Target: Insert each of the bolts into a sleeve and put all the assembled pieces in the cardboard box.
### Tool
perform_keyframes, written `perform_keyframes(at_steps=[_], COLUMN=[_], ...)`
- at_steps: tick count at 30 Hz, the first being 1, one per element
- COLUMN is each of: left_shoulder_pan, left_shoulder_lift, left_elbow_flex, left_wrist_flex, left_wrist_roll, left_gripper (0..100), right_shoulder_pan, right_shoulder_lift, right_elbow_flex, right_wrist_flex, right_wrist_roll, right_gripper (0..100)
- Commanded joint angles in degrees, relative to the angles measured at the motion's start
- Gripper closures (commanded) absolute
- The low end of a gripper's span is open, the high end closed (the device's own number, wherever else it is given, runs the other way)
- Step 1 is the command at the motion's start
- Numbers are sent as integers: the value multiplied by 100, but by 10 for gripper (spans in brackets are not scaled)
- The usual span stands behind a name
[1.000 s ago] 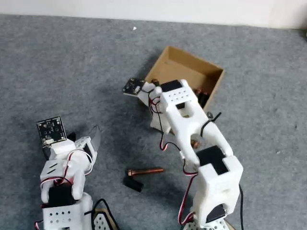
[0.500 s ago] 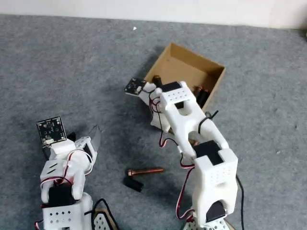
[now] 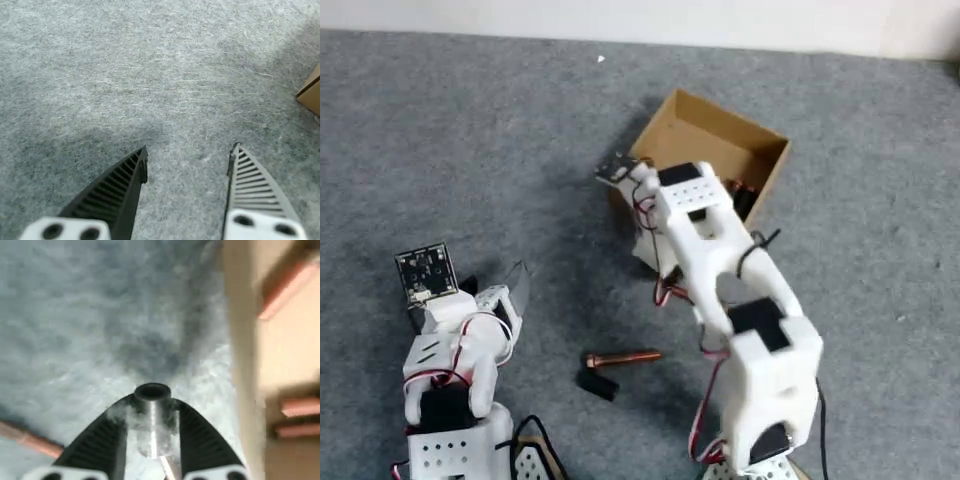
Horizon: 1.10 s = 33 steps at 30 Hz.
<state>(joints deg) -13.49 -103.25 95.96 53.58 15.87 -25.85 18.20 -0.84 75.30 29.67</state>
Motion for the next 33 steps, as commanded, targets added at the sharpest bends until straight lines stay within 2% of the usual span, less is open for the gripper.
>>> perform_keyframes(at_steps=[1, 7, 16, 19, 24, 26, 29, 33], left_shoulder_pan=[-40, -31, -31, -31, 4, 286, 1103, 2062], left_shoulder_lift=[-48, -48, -48, -48, -40, -40, 13, 22], left_elbow_flex=[-66, -110, -321, -567, -884, -927, -998, -1095], left_wrist_flex=[-97, -97, -88, 193, 413, 404, 448, 448], left_wrist_roll=[44, 44, 44, 35, -730, -932, -1284, -1626], left_gripper=[726, 727, 727, 727, 727, 727, 727, 727], right_shoulder_pan=[-119, 48, 699, 1068, 1771, 1991, 2255, 2721], right_shoulder_lift=[-1270, -2545, -4409, -4822, -5130, -5147, -5156, -5156], right_elbow_flex=[-251, 505, 2044, 2484, 3327, 3820, 4462, 4892], right_wrist_flex=[338, 725, 716, 716, 198, -338, -1112, -1490], right_wrist_roll=[-396, -1108, -1152, -1222, -1749, -1960, -2233, -2426], right_gripper=[995, 995, 995, 995, 995, 995, 995, 995])
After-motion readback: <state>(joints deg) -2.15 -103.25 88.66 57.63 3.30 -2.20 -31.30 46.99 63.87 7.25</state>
